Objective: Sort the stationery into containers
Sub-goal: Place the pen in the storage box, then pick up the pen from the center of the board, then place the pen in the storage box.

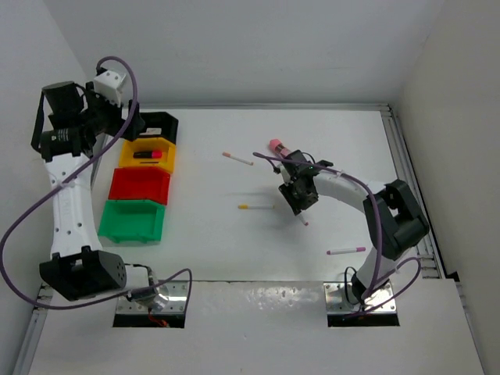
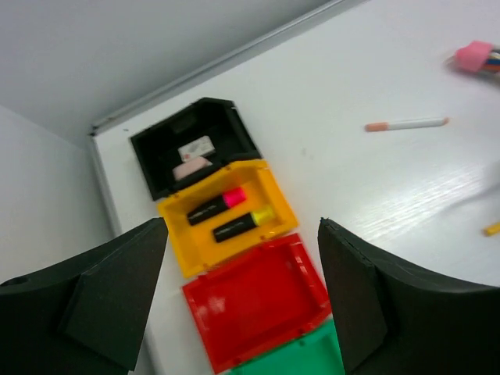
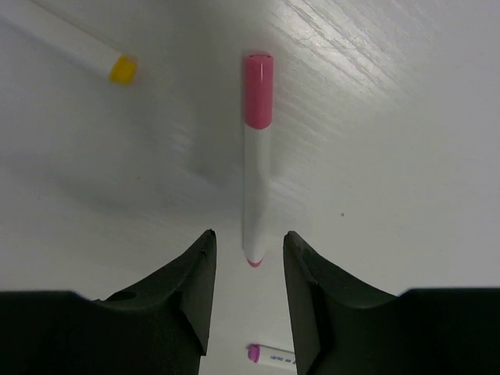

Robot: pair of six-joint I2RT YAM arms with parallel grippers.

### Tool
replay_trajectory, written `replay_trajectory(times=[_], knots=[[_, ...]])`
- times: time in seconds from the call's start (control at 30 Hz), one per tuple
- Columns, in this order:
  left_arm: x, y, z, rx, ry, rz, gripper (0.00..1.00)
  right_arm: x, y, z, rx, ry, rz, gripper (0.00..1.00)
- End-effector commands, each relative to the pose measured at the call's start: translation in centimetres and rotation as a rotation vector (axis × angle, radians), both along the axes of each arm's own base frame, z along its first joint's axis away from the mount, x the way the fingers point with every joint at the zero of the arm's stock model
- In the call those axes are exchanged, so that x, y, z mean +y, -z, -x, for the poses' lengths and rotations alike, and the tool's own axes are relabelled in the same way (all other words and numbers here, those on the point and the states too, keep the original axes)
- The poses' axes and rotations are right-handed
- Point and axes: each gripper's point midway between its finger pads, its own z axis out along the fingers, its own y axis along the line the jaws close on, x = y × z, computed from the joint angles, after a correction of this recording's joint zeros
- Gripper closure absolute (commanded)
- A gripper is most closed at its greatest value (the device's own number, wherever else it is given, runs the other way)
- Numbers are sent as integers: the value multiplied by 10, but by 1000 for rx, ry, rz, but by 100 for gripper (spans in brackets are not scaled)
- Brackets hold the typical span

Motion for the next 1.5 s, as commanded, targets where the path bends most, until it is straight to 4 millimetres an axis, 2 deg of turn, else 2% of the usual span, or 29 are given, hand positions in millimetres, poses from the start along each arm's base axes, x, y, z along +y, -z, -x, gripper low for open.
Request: replay_trajectory(times=[0.0, 0.03, 0.07, 0.1, 0.23, 0.33, 0.4, 0.47, 0.5, 0.57, 0.6, 0.63, 0.67, 0.7, 0.73, 0.8, 0.83, 0.93, 0.97, 1.03, 1.07, 1.1, 1.13, 1.27, 1.47], knots=[[-21, 5, 16, 22, 40, 147, 16, -3, 5, -13, -55, 13, 30, 61], [-24, 8, 19, 23, 47, 158, 16, -3, 8, -13, -48, 11, 31, 62], [-26, 19, 21, 38, 42, 184, 16, -4, 15, -11, -29, 8, 38, 62], [-28, 13, 27, 12, 41, 190, 16, -4, 19, -10, -20, 5, 39, 63], [-36, 26, 36, 7, 48, 230, 16, -3, 32, -6, 15, -6, 52, 68], [-40, 38, 41, 37, 45, 259, 16, -4, 41, -3, 26, -16, 61, 80], [-45, 49, 47, 67, 56, 289, 16, -5, 42, -3, 23, -16, 60, 92], [-53, 52, 53, 76, 80, 323, 16, -2, 40, -4, 11, -24, 47, 96], [-62, 63, 60, 103, 124, 360, 16, 2, 34, -6, -2, -24, 30, 99], [-80, 60, 72, 99, 196, 435, 17, 15, 19, -13, -25, -32, -40, 100], [-86, 57, 72, 67, 232, 440, 17, 23, 2, -19, -62, -34, -90, 100], [-96, 71, 84, 125, 225, 552, 16, 30, -14, -30, -108, -17, -133, 100], [-106, 73, 90, 134, 258, 596, 17, 42, -28, -32, -122, -26, -201, 100], [-114, 70, 91, 105, 293, 607, 16, 58, -55, -33, -147, -50, -314, 100], [-123, 83, 99, 152, 290, 678, 17, 73, -78, -40, -182, -43, -399, 100], [-141, 81, 103, 122, 352, 716, 16, 97, -113, -35, -185, -84, -543, 100], [-148, 91, 107, 157, 352, 772, 16, 112, -137, -37, -197, -85, -607, 100], [-171, 98, 107, 195, 395, 814, 16, 146, -174, -34, -176, -87, -787, 100], [-180, 96, 108, 197, 422, 820, 16, 154, -180, -32, -164, -86, -822, 100], [-185, 91, 103, 206, 426, 859, 16, 176, -200, -27, -144, -115, -897, 100], [-185, 91, 101, 221, 414, 875, 16, 184, -202, -23, -133, -137, -908, 100], [-194, 86, 103, 228, 447, 882, 16, 195, -205, -16, -121, -166, -912, 100], [-197, 87, 100, 265, 435, 913, 16, 202, -214, -14, -123, -187, -922, 100], [-208, 71, 92, 282, 453, 992, 17, 224, -216, -4, -76, -227, -943, 100], [-222, 72, 86, 312, 478, 994, 23, 242, -221, 11, -65, -288, -945, 100]])
